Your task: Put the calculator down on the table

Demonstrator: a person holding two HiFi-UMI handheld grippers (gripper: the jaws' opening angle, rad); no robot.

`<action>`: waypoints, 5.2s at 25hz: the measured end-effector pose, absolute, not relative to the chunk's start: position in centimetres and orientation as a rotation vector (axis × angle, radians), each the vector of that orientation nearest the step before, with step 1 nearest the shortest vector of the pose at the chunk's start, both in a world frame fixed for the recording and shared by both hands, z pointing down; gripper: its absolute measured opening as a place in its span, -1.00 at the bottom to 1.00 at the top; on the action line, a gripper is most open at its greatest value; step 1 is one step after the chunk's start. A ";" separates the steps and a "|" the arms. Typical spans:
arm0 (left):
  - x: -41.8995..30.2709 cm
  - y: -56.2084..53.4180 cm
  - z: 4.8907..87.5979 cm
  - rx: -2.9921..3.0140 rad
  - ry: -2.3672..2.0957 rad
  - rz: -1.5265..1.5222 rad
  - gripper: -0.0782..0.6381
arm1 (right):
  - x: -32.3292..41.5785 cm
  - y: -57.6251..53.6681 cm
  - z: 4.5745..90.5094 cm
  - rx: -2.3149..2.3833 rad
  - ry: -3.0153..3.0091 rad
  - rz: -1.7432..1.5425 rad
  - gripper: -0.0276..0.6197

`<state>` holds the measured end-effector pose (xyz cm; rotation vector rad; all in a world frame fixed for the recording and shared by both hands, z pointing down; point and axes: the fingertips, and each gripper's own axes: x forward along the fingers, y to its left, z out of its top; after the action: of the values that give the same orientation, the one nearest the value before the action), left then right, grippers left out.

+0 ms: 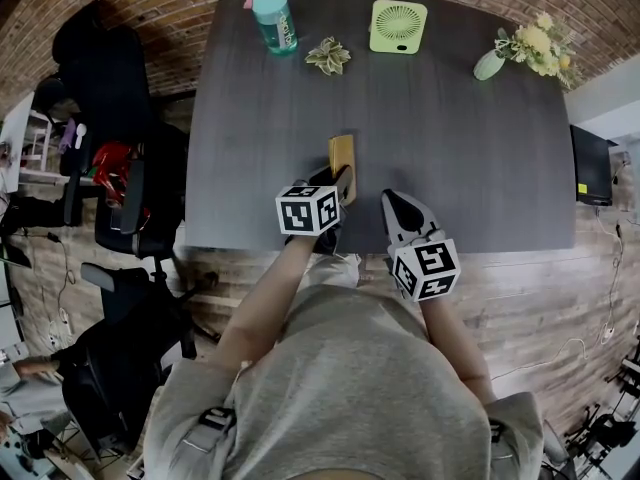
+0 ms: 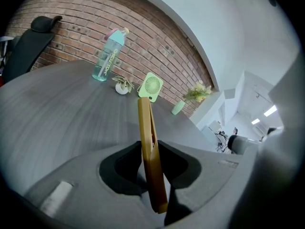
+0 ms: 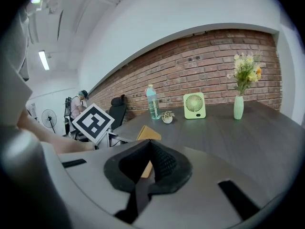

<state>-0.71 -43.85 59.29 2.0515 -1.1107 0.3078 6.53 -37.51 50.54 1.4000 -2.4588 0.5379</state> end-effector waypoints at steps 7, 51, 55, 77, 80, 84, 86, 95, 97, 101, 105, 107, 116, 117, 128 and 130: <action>-0.9 -45.0 60.4 1.989 -1.125 0.306 -0.49 | 6.6 -38.0 50.8 1.401 -2.458 0.541 -0.91; -4.6 -45.2 63.2 1.947 -1.333 0.531 -0.23 | 6.6 -37.3 50.1 1.394 -2.478 0.515 -0.91; -4.9 -44.4 61.5 2.002 -1.371 0.495 -0.24 | 7.1 -36.5 49.8 1.406 -2.484 0.502 -0.91; -3.5 -30.8 53.5 2.190 -1.459 0.301 -0.68 | 8.6 -25.9 48.5 1.421 -2.558 0.425 -0.91; -3.0 -28.5 53.2 2.208 -1.460 0.295 -0.69 | 9.0 -23.8 48.5 1.426 -2.563 0.411 -0.91; -2.4 -25.6 52.8 2.223 -1.454 0.282 -0.70 | 9.5 -21.2 48.3 1.431 -2.566 0.396 -0.91; -2.2 -24.2 52.5 2.227 -1.450 0.264 -0.70 | 9.8 -19.9 48.2 1.433 -2.568 0.383 -0.91; -0.8 -18.3 50.7 2.256 -1.421 0.190 -0.70 | 10.9 -15.0 47.3 1.450 -2.579 0.347 -0.91; -0.7 -17.1 50.3 2.259 -1.420 0.176 -0.70 | 10.9 -14.1 47.1 1.448 -2.587 0.346 -0.91; -0.7 -14.9 49.5 2.265 -1.427 0.160 -0.70 | 10.8 -12.3 47.0 1.441 -2.598 0.351 -0.91; -0.9 -13.2 48.9 2.279 -1.437 0.159 -0.70 | 10.7 -11.1 47.1 1.432 -2.596 0.336 -0.91; -1.0 -12.5 48.7 2.280 -1.440 0.158 -0.70 | 10.5 -10.5 47.2 1.428 -2.597 0.335 -0.91; -1.4 -11.7 48.6 2.282 -1.436 0.142 -0.70 | 10.5 -9.7 46.6 1.463 -2.591 0.286 -0.91; -1.4 -11.6 48.6 2.283 -1.436 0.141 -0.70 | 10.5 -9.7 46.4 1.470 -2.590 0.278 -0.91; -1.9 -12.0 48.4 2.272 -1.441 0.115 -0.70 | 9.8 -10.0 46.0 1.467 -2.605 0.264 -0.91; -1.9 -12.0 48.4 2.269 -1.441 0.109 -0.70 | 9.8 -10.1 46.1 1.466 -2.610 0.269 -0.91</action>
<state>-1.92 -12.02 48.37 2.2688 -1.4405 0.1090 9.79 -10.05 46.06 1.4659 -2.6098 0.2689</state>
